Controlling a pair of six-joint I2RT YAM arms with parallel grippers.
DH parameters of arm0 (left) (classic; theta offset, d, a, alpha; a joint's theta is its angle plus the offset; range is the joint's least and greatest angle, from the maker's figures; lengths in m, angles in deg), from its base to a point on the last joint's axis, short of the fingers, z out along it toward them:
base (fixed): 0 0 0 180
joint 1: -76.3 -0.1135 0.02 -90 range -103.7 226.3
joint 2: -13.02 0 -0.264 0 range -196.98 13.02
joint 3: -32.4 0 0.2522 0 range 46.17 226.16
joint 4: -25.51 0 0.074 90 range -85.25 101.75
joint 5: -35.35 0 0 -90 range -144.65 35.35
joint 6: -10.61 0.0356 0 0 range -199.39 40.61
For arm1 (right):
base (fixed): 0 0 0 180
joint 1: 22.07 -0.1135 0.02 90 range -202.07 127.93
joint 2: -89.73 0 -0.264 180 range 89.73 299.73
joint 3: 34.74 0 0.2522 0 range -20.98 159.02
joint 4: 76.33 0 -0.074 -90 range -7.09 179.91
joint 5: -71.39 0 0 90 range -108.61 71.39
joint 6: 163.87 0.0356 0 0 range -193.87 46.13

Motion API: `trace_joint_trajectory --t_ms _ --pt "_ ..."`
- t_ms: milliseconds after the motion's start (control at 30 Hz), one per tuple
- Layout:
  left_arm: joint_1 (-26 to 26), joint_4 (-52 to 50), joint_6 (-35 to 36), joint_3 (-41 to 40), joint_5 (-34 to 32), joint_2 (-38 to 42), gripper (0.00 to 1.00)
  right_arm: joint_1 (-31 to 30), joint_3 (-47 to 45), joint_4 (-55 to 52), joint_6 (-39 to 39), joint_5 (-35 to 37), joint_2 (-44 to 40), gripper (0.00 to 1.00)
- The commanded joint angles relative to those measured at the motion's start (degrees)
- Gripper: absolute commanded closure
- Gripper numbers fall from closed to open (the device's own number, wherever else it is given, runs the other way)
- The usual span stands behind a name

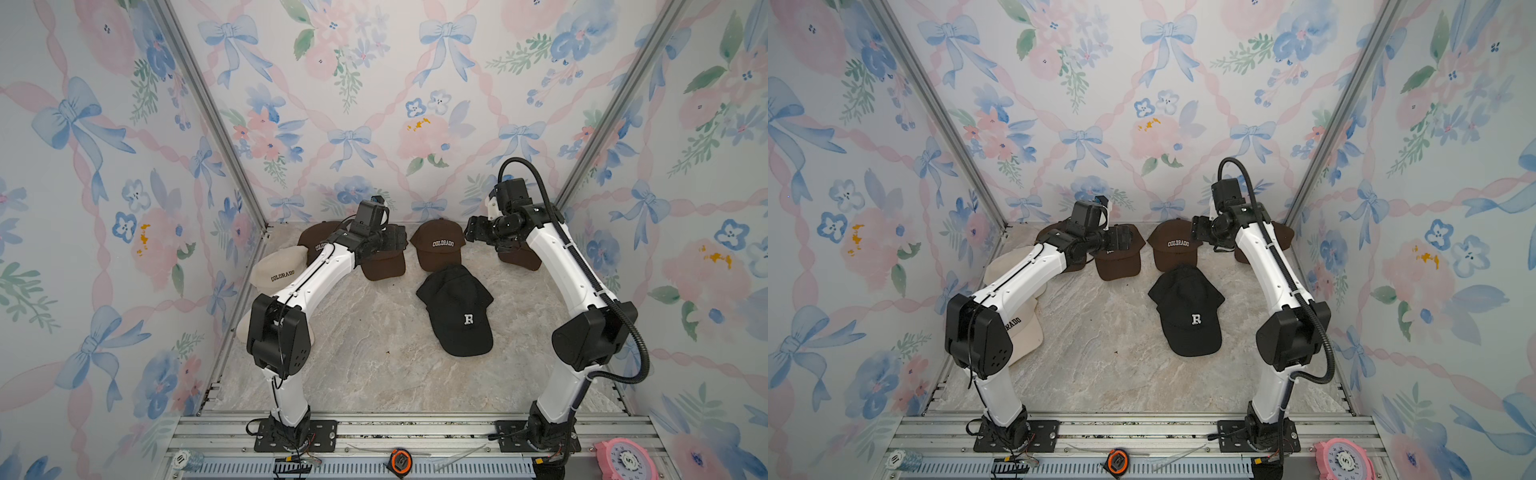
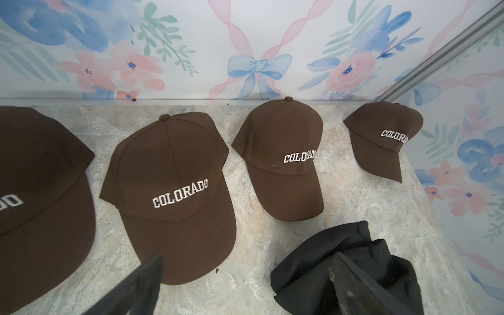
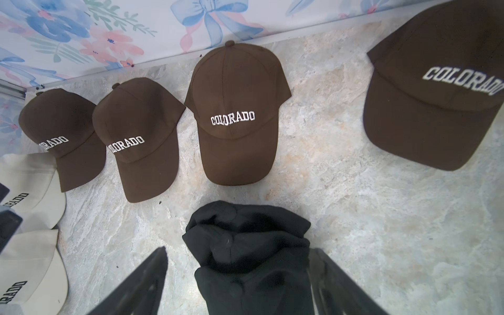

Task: Stack the baseball caps by color
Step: Move the baseball cap to the center of the board.

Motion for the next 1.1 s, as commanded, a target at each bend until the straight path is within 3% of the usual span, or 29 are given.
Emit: trace_joint_trajectory --t_ms 0,200,667,833,1067 --pt "0.2 -2.0 -1.4 1.4 -0.3 -0.6 0.02 -2.2 6.5 -5.4 -4.1 -0.3 5.4 0.18" --pt "-1.2 -2.7 -1.4 -3.4 -3.1 3.3 0.02 -9.0 13.7 -10.0 -7.0 -0.5 11.2 0.23" --pt "-7.0 -2.6 -0.3 -14.9 -4.0 13.2 0.02 -19.4 5.3 -6.9 -2.8 -6.1 15.4 0.35" --pt "-8.0 -2.6 -0.1 -17.1 -3.8 15.4 0.02 -20.8 -0.2 -6.6 -3.2 -3.8 12.3 0.35" --pt "-8.3 -2.5 -0.5 -18.4 -2.7 15.3 0.02 -20.7 -3.8 -4.5 -1.8 -6.6 13.3 0.36"
